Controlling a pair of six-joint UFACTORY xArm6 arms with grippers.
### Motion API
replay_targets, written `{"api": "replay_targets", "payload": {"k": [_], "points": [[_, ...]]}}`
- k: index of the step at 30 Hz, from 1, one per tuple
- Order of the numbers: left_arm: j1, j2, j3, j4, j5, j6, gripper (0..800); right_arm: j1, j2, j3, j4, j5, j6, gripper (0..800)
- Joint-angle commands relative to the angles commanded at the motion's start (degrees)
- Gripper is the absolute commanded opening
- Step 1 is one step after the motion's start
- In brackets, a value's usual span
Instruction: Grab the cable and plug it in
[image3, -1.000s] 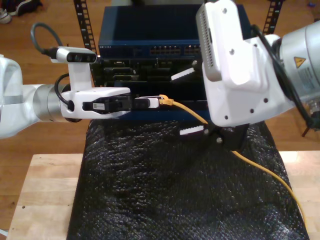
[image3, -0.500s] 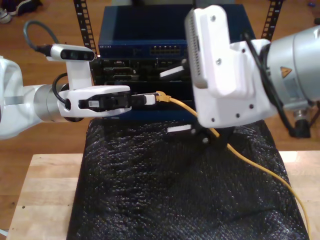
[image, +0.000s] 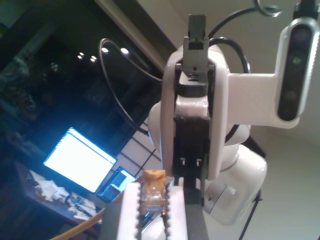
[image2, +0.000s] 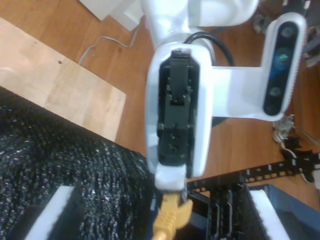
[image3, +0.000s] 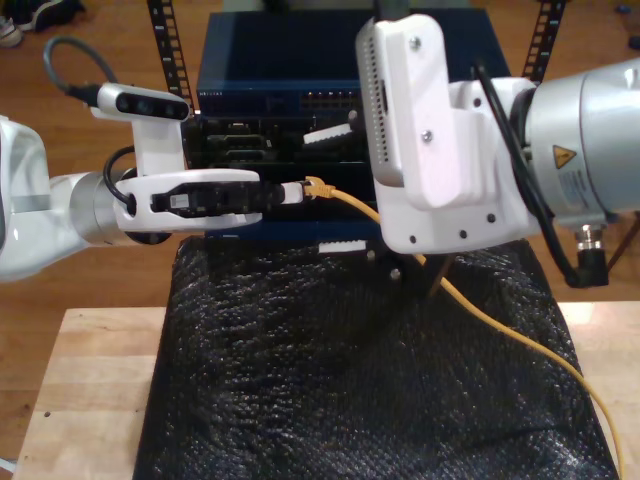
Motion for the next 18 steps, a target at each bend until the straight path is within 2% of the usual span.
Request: {"api": "replay_targets", "payload": {"k": [10, 18], "points": [[0.0, 0.62, 0.0, 0.0, 1.32, -1.58, 9, 0.0, 0.0, 0.18, 0.0, -0.09, 0.0, 607], [0.0, 0.62, -0.09, 0.09, 1.67, -1.85, 13, 0.0, 0.0, 0.97, 0.09, -1.85, 0.0, 474]]}}
